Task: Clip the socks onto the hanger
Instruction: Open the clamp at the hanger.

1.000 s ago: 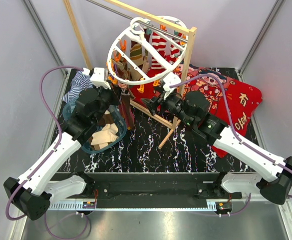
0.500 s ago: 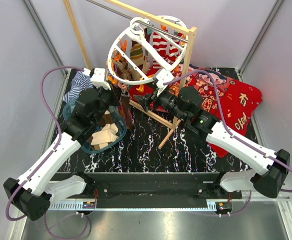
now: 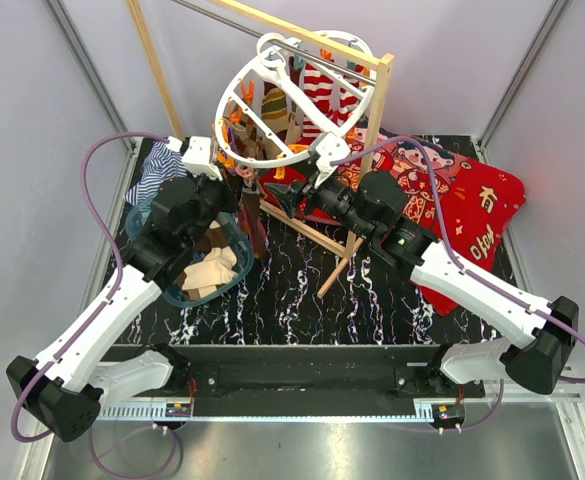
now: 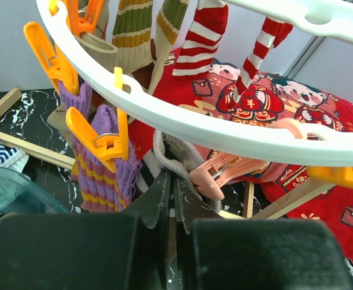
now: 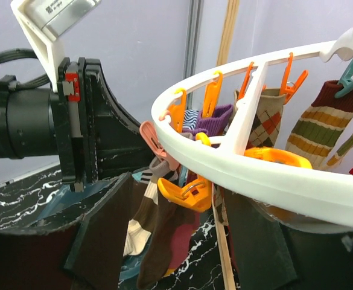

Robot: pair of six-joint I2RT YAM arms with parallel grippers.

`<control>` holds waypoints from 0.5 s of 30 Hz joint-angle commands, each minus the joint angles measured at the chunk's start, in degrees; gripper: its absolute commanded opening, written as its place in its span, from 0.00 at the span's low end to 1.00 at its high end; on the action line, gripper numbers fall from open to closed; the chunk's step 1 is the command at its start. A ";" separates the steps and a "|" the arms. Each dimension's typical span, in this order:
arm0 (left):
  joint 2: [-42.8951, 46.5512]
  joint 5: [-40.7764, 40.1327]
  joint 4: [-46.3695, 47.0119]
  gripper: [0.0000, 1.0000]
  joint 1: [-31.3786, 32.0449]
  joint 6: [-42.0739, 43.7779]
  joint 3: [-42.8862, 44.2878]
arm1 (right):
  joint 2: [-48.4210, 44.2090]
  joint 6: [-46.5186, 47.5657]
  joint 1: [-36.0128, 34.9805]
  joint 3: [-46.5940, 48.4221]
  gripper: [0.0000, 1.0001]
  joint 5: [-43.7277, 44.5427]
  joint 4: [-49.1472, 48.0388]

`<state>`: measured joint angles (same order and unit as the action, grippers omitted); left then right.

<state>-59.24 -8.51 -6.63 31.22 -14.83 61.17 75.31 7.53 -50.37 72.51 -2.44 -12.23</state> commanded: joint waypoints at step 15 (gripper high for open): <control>0.80 1.48 0.74 0.05 -0.29 1.91 2.82 | 1.60 -3.75 -0.08 2.81 0.48 -0.37 -5.70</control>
<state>-59.24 -7.38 -6.87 31.22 -14.74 61.17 77.12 4.78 -50.37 72.53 -2.26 -15.59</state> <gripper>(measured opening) 0.045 0.505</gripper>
